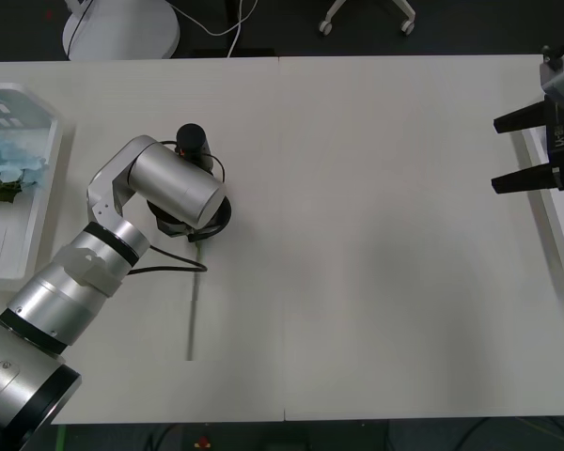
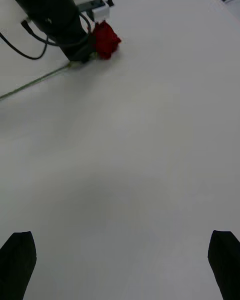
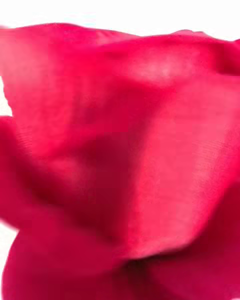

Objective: Put the red flowers into the right box and the blue flowers into the left box

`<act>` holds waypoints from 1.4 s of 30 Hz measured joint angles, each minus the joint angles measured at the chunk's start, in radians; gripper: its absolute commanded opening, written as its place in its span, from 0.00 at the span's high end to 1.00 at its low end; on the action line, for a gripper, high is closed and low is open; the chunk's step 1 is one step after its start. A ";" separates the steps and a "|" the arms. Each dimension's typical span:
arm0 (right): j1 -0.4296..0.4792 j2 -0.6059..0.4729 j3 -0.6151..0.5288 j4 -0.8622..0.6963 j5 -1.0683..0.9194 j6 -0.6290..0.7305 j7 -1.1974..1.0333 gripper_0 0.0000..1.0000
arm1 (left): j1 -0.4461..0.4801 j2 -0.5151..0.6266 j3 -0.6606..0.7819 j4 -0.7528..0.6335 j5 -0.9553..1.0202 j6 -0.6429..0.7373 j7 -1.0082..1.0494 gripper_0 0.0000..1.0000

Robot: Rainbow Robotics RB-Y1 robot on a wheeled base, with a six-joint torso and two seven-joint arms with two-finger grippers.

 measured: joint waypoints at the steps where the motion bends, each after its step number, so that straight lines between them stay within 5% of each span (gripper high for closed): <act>1: 0.001 0.000 0.000 0.000 -0.023 0.000 0.000 0.00 | 0.000 0.000 0.000 -0.001 0.006 0.000 0.000 1.00; 6: 0.005 0.000 0.000 -0.001 -0.072 0.010 0.000 0.00 | 0.000 0.014 0.001 -0.075 0.090 0.032 0.000 1.00; 12: 0.016 0.000 0.000 -0.002 -0.079 0.018 0.000 0.00 | 0.040 0.074 0.044 -0.383 0.250 0.048 -0.003 1.00; 19: 0.023 0.000 0.000 -0.002 -0.080 0.018 0.000 0.00 | 0.155 0.094 0.155 -0.646 0.410 -0.170 -0.016 1.00; 27: 0.047 0.000 -0.006 -0.003 -0.101 0.018 0.000 0.00 | 0.270 0.082 0.170 -0.776 0.495 -0.525 -0.061 1.00; 42: 0.152 0.000 -0.133 -0.003 -0.224 0.177 0.001 0.00 | 0.283 -0.141 0.168 -0.828 0.568 -0.545 -0.133 1.00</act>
